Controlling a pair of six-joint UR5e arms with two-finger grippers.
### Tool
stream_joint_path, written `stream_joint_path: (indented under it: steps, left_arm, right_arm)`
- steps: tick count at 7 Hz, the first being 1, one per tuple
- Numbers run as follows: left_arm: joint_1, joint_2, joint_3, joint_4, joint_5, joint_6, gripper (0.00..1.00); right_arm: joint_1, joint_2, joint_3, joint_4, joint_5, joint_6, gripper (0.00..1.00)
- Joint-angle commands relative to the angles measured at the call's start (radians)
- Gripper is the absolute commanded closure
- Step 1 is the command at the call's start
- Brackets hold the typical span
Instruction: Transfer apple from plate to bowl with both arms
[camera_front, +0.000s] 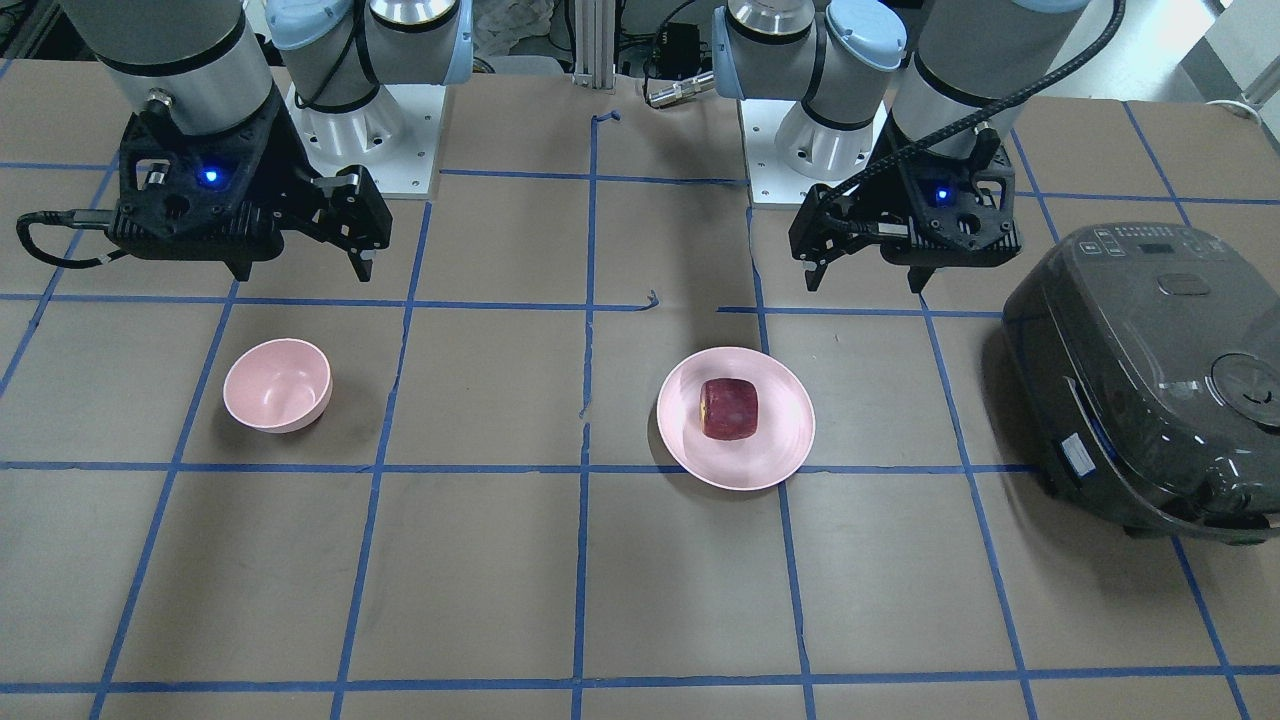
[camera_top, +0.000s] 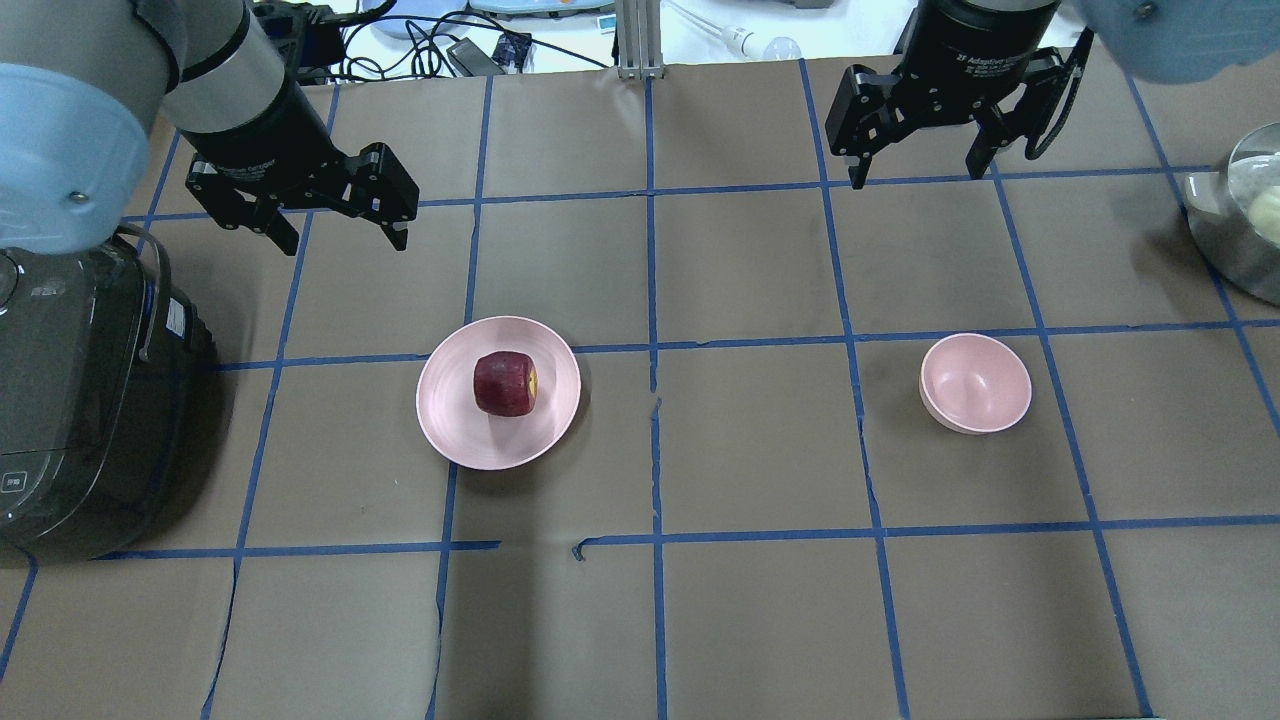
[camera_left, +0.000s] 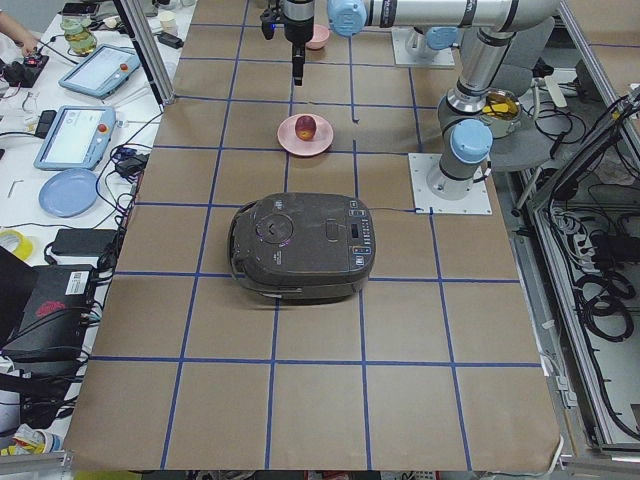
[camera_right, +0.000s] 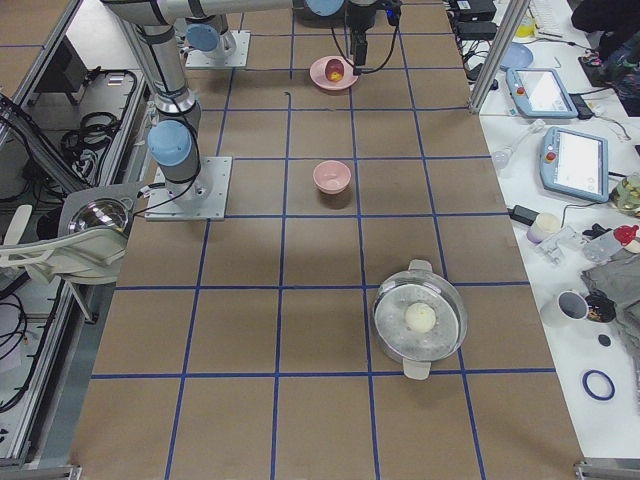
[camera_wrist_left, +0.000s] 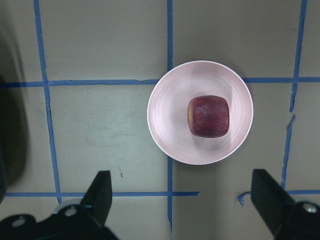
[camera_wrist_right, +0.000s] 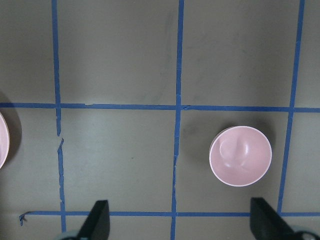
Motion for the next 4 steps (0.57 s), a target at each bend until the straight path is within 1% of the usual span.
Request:
stream_joint_path:
  steps: [1,4]
  left_arm:
    - [0.0,0.0,0.001,0.001,-0.003,0.0,0.0]
    - [-0.005,0.0,-0.005,0.0,0.0,-0.008,0.0]
  right_arm:
    - [-0.001,0.0,0.0,0.004,0.0,0.0,0.0]
    - [-0.002,0.0,0.001,0.005,-0.002,0.0,0.0]
